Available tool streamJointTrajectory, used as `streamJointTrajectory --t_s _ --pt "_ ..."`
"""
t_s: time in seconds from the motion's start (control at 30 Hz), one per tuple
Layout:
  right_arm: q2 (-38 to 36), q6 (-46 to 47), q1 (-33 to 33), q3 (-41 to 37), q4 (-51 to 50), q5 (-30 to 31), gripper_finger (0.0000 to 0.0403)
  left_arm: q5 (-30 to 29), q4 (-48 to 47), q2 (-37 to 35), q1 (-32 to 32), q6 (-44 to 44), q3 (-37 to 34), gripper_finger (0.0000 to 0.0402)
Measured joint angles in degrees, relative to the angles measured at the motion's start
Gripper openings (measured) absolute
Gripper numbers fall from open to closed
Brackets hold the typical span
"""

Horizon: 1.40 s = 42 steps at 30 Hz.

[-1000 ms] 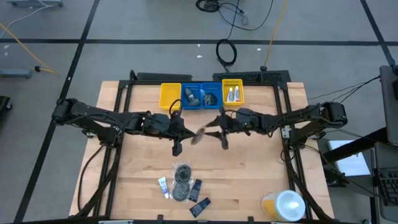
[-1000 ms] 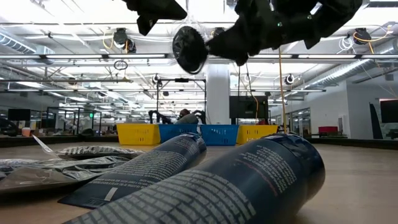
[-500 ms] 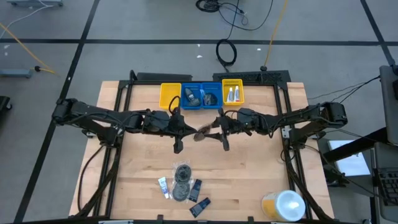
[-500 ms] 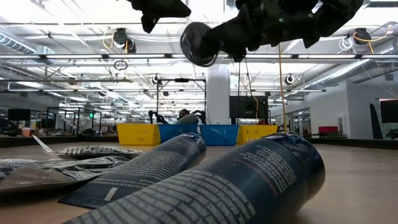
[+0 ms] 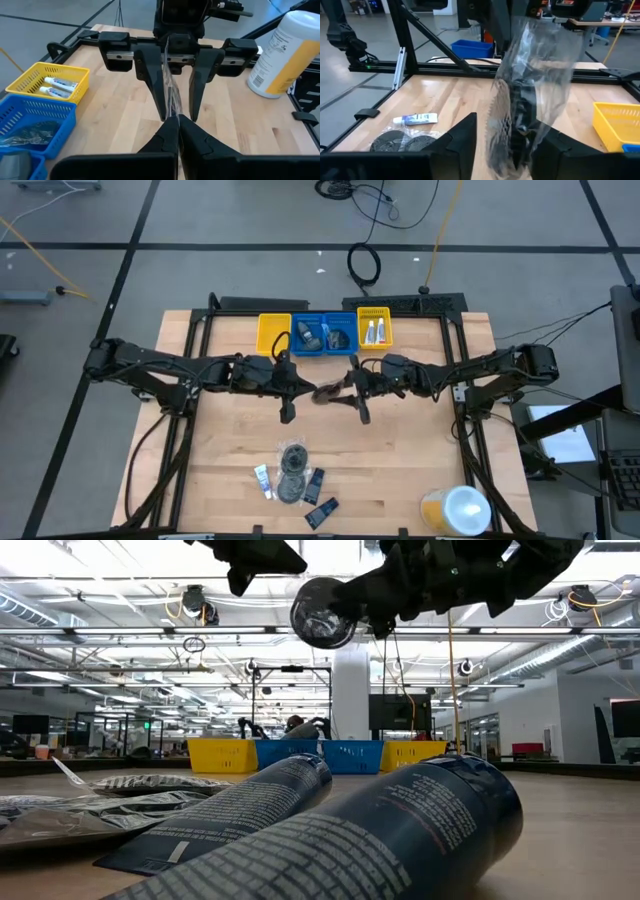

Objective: Pick & Place Travel size toiletries
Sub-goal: Put the black hairbrush into the right blue bin

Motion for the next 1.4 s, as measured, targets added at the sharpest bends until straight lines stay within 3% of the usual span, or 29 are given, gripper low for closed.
streamJointTrajectory --t_s 0.2,0.4,0.7,1.03,1.2,1.4 --pt "0.0 -2.0 0.0 0.0 -1.6 0.1 0.0024 -0.8 0.1 0.0 0.0 0.1 0.0 0.0000" --pt "0.0 -2.3 0.0 0.0 -2.2 0.2 0.0022 -1.1 0.3 0.0 0.0 0.5 0.0 0.0000" --pt "0.0 -2.5 -0.5 0.0 -3.0 2.2 0.0022 -7.0 -0.2 0.0 0.0 0.0 0.0 0.0004" --pt "0.0 -1.8 -5.3 0.0 -5.4 3.6 0.0022 -11.7 -6.8 0.0 -2.1 -0.4 0.0 0.0097" --pt "0.0 -0.7 -9.2 0.0 -6.5 10.3 0.0022 -11.3 -8.8 0.0 -3.2 -2.3 0.0 0.0127" --pt "0.0 1.9 -14.2 0.0 -8.7 18.9 0.0022 -11.3 -8.4 0.0 -3.9 -4.9 0.0 0.0133"
